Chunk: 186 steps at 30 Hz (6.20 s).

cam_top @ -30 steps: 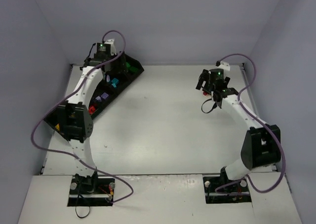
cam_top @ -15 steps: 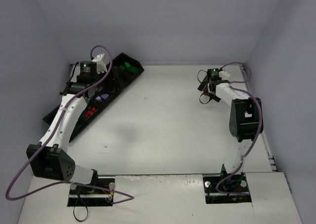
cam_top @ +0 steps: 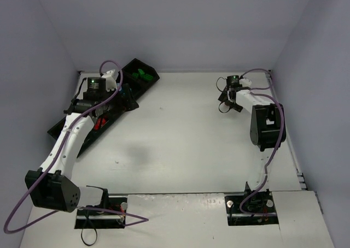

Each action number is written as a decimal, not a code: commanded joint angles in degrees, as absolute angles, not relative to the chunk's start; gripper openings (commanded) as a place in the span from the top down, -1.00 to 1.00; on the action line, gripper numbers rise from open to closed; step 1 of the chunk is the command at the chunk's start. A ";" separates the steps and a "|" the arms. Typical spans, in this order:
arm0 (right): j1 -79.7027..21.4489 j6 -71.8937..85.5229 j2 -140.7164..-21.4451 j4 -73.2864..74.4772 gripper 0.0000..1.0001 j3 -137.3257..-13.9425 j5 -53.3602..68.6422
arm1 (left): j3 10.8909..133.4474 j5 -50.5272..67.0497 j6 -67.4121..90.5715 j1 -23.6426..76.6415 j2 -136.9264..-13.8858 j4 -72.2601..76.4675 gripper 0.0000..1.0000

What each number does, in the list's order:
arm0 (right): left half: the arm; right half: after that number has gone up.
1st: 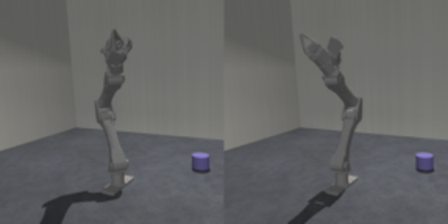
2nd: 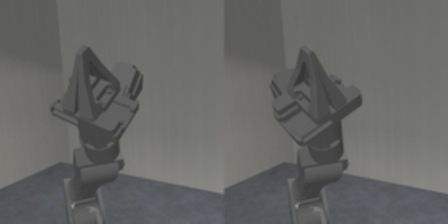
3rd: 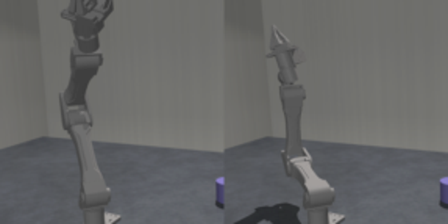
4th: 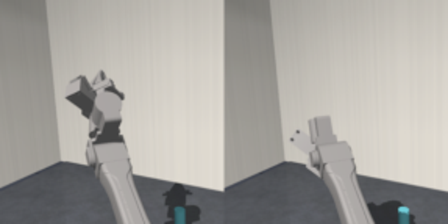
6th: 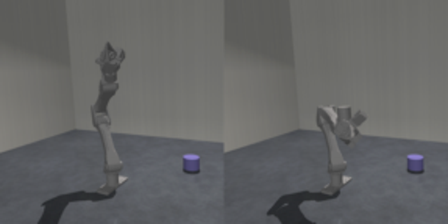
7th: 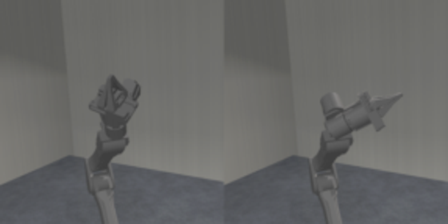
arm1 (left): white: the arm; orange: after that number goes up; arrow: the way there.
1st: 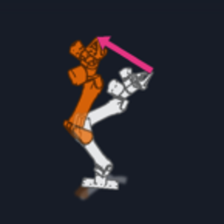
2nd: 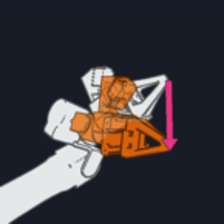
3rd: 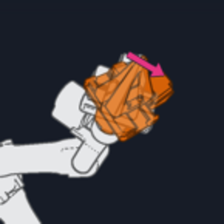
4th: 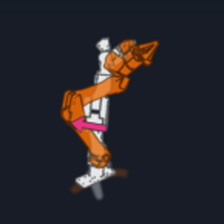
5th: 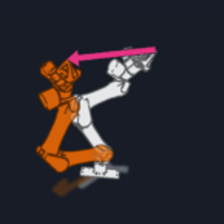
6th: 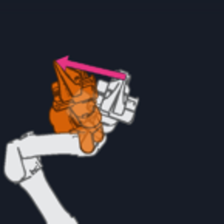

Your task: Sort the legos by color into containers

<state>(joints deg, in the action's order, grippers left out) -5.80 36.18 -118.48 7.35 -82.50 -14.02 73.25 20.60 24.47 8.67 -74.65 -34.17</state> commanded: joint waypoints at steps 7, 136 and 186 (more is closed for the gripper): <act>-1.33 1.38 -110.39 5.71 -0.35 -85.43 -4.17 | 73.39 22.23 23.56 8.96 -72.69 -32.87 -0.60; -40.60 -30.05 -81.04 -10.72 1.00 -60.82 21.80 | 77.87 42.89 31.64 17.57 -76.64 -31.55 -0.68; -42.98 -30.06 -72.16 -9.14 0.85 -56.52 25.49 | 75.32 46.15 28.40 26.11 -81.21 -25.21 1.00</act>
<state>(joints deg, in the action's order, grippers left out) -42.81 -30.04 -74.76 -5.58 -56.93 24.73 73.89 45.56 30.76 26.94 -82.81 -27.51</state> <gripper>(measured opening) 0.617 0.298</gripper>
